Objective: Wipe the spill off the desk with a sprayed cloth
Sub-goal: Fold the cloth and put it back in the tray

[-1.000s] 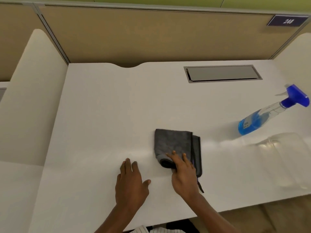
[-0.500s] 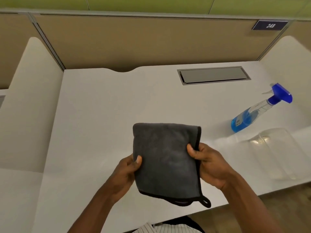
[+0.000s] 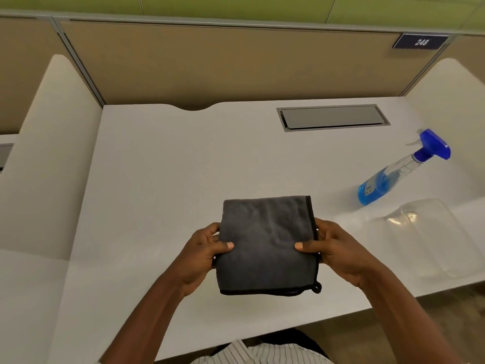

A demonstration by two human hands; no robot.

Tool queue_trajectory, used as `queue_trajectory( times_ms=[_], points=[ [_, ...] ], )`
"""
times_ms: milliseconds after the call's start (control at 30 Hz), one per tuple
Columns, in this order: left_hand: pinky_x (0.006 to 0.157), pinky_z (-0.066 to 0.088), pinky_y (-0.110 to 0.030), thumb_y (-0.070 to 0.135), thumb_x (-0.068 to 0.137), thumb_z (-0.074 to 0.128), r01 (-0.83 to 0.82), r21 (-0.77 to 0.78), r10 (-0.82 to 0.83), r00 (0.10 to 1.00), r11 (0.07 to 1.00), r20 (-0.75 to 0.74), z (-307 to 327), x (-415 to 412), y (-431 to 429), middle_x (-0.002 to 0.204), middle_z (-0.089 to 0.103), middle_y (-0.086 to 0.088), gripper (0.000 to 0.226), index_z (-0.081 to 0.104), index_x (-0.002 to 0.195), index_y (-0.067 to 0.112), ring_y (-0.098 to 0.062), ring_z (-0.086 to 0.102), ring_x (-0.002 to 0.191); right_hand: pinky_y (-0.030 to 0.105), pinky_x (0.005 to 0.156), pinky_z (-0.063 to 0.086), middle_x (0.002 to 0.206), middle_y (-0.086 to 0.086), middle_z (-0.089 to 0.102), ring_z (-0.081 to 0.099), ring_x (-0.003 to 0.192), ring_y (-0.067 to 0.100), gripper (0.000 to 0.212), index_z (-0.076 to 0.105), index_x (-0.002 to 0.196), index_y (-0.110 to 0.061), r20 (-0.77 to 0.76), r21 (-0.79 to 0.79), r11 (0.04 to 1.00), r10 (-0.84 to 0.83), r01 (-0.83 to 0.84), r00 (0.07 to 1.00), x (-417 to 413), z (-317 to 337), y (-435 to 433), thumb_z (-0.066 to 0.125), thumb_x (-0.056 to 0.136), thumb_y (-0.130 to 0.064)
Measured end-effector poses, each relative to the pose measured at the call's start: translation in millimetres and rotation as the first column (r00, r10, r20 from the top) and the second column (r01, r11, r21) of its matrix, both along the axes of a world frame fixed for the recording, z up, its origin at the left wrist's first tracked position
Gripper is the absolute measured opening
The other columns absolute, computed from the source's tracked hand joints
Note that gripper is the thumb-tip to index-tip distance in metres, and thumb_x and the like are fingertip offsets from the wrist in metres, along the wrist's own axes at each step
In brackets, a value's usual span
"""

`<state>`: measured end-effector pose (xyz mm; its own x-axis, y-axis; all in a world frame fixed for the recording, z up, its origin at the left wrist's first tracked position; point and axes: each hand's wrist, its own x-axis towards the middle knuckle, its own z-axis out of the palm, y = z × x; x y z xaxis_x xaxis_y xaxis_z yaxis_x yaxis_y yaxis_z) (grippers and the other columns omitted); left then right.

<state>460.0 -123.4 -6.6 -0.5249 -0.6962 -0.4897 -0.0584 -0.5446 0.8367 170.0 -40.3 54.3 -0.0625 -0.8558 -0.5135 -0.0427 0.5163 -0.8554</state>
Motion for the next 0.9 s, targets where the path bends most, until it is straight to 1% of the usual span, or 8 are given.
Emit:
queue_trajectory(
  times_ms=[100,167,233,333,533,667,800,900],
  points=[
    [0.088,0.065,-0.038,-0.003,0.098,0.064,-0.059,-0.032,0.056,0.995,0.998,-0.082,7,-5,3,0.126,0.078,-0.002,0.044,0.074,0.122,0.032,-0.024,0.075,0.116,0.036,0.090,0.064,0.122,-0.004,0.077,0.072,0.116,0.020,0.039,0.072,0.125,-0.035,-0.069,-0.162,0.987,0.006,-0.017,0.998,-10,2,9,0.080,0.086,-0.033],
    [0.086,0.064,-0.039,0.004,0.093,0.065,-0.125,-0.073,0.114,0.983,0.989,-0.143,13,-13,5,0.124,0.076,-0.011,0.028,0.077,0.110,0.022,-0.029,0.075,0.114,0.025,0.086,0.063,0.107,-0.004,0.082,0.074,0.110,0.013,0.030,0.082,0.105,-0.028,-0.074,-0.266,0.964,-0.038,0.017,0.997,-16,8,13,0.077,0.085,-0.050],
    [0.086,0.063,-0.040,0.005,0.092,0.055,-0.124,-0.150,0.105,0.986,0.981,-0.126,15,-23,7,0.119,0.076,-0.017,0.021,0.073,0.088,0.013,-0.034,0.074,0.111,0.032,0.091,0.063,0.103,0.001,0.082,0.075,0.110,0.016,0.026,0.083,0.092,-0.021,-0.105,-0.346,0.938,-0.021,-0.017,0.994,-26,12,12,0.069,0.089,-0.043],
    [0.085,0.062,-0.041,-0.026,0.088,0.041,-0.116,-0.193,0.105,0.992,0.974,-0.064,15,-46,11,0.116,0.077,-0.018,0.047,0.068,0.073,0.009,-0.037,0.074,0.109,0.045,0.091,0.064,0.111,0.009,0.079,0.075,0.110,0.030,0.021,0.079,0.097,-0.017,-0.127,-0.380,0.925,-0.022,-0.028,0.992,-50,8,12,0.068,0.081,-0.023],
    [0.062,0.058,-0.026,-0.031,0.082,0.039,-0.073,-0.292,0.089,0.995,0.954,0.041,12,-109,29,0.091,0.079,-0.007,0.052,0.069,0.067,0.008,-0.020,0.077,0.082,0.038,0.080,0.064,0.118,0.010,0.077,0.074,0.112,0.032,0.024,0.076,0.114,-0.018,0.090,-0.174,0.946,-0.260,0.273,0.961,-121,-10,47,0.055,0.101,-0.016],
    [0.059,0.059,-0.034,-0.026,0.086,0.041,0.000,-0.384,0.038,0.995,0.923,0.092,15,-174,43,0.090,0.074,-0.009,0.044,0.070,0.075,0.005,-0.023,0.074,0.079,0.031,0.076,0.063,0.116,0.014,0.078,0.077,0.105,0.028,0.042,0.083,0.102,-0.016,0.183,0.070,0.880,-0.475,0.470,0.861,-167,-16,81,0.043,0.110,-0.023],
    [0.056,0.059,-0.035,-0.024,0.090,0.039,0.058,-0.410,-0.017,0.994,0.910,0.104,20,-246,59,0.087,0.071,-0.007,0.045,0.070,0.078,0.006,-0.024,0.071,0.076,0.047,0.074,0.065,0.112,0.012,0.080,0.078,0.100,0.030,0.041,0.081,0.105,-0.017,0.199,0.136,0.807,-0.591,0.575,0.782,-219,-17,112,0.042,0.110,-0.030],
    [0.060,0.061,-0.037,-0.018,0.097,0.039,0.099,-0.429,-0.057,0.992,0.898,0.112,20,-296,72,0.093,0.073,-0.004,0.044,0.071,0.084,0.009,-0.028,0.070,0.083,0.056,0.079,0.064,0.119,0.015,0.077,0.073,0.110,0.038,0.037,0.077,0.114,-0.015,0.203,0.134,0.751,-0.659,0.647,0.724,-267,-18,126,0.049,0.106,-0.038]
  ],
)
